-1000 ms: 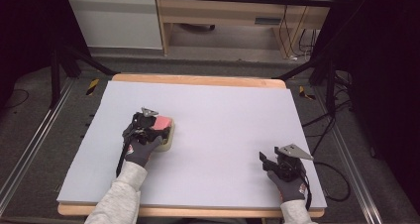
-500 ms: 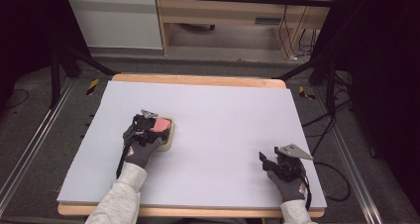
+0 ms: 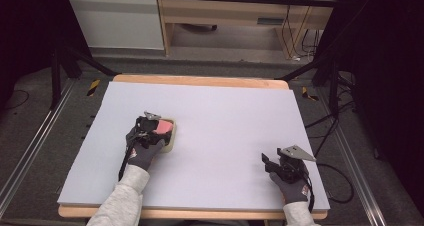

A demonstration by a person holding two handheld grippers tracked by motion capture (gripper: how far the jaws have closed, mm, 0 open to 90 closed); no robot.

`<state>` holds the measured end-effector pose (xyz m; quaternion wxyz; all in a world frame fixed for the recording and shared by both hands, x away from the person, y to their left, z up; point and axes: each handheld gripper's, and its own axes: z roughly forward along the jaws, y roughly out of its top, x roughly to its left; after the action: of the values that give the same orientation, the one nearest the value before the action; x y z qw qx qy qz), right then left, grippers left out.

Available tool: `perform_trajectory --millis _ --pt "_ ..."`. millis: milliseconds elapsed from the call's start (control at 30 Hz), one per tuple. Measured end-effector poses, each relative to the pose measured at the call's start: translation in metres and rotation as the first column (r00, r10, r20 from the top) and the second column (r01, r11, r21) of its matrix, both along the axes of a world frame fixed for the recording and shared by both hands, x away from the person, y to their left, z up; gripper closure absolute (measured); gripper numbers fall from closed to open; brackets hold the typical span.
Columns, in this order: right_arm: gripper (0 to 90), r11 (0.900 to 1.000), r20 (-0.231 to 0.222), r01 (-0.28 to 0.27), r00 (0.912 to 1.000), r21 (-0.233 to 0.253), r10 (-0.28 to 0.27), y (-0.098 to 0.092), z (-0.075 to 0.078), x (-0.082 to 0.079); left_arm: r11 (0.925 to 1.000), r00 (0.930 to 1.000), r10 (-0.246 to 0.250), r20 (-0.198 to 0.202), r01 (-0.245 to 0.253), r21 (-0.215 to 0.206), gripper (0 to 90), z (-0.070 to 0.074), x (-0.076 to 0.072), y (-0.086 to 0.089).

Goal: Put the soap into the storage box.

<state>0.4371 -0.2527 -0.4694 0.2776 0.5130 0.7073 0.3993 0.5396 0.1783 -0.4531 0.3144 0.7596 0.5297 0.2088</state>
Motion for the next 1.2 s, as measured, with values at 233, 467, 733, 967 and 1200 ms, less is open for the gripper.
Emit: perform_trajectory --millis 233,467,733,967,1200 --pt "35.5 1.0 0.002 0.0 1.0 -0.001 0.0 0.0 0.0 0.0 1.0 0.9999 0.006 -0.013 -0.006 -0.008 36.9 -0.002 0.001 0.002" --pt "35.2 1.0 0.004 0.003 1.0 -0.001 -0.003 0.0 0.0 0.0 0.9994 0.9996 0.003 0.027 -0.003 -0.034 33.6 0.008 -0.004 0.004" --pt "35.3 1.0 0.003 0.008 1.0 0.005 -0.008 -0.001 0.001 0.0 0.9993 0.9978 -0.02 0.064 0.021 -0.029 30.5 0.02 -0.014 0.006" --pt "35.2 1.0 0.004 0.014 0.9999 0.007 -0.014 -0.003 0.001 0.0 0.9949 0.9916 -0.077 0.104 0.083 -0.057 26.7 0.029 -0.025 0.013" --pt "33.3 1.0 -0.012 0.031 0.9995 0.005 -0.03 -0.005 -0.001 0.0 0.9869 0.9831 -0.131 0.128 0.142 -0.078 26.0 0.031 -0.042 0.027"
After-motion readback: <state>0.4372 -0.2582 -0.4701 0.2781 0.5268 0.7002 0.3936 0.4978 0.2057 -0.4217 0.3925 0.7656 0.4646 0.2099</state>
